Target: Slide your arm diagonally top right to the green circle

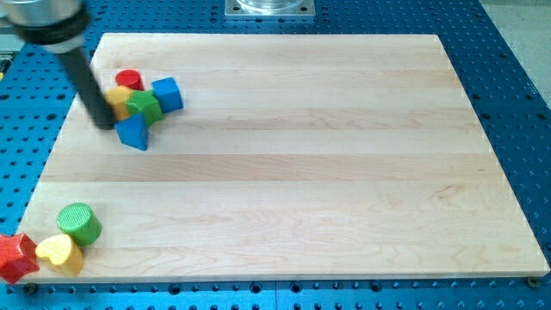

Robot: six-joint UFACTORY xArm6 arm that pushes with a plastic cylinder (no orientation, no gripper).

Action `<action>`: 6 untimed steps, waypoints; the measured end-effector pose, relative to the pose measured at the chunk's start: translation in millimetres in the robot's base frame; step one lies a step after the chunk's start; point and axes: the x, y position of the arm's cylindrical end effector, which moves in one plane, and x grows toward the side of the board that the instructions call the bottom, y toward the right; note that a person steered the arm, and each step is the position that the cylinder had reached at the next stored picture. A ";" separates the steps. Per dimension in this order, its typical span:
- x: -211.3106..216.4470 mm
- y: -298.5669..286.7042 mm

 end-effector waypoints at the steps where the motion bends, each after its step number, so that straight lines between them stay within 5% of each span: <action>1: -0.7 4.2; 2: 16.7 -66.9; 3: 83.5 -96.9; 6: 123.7 -95.1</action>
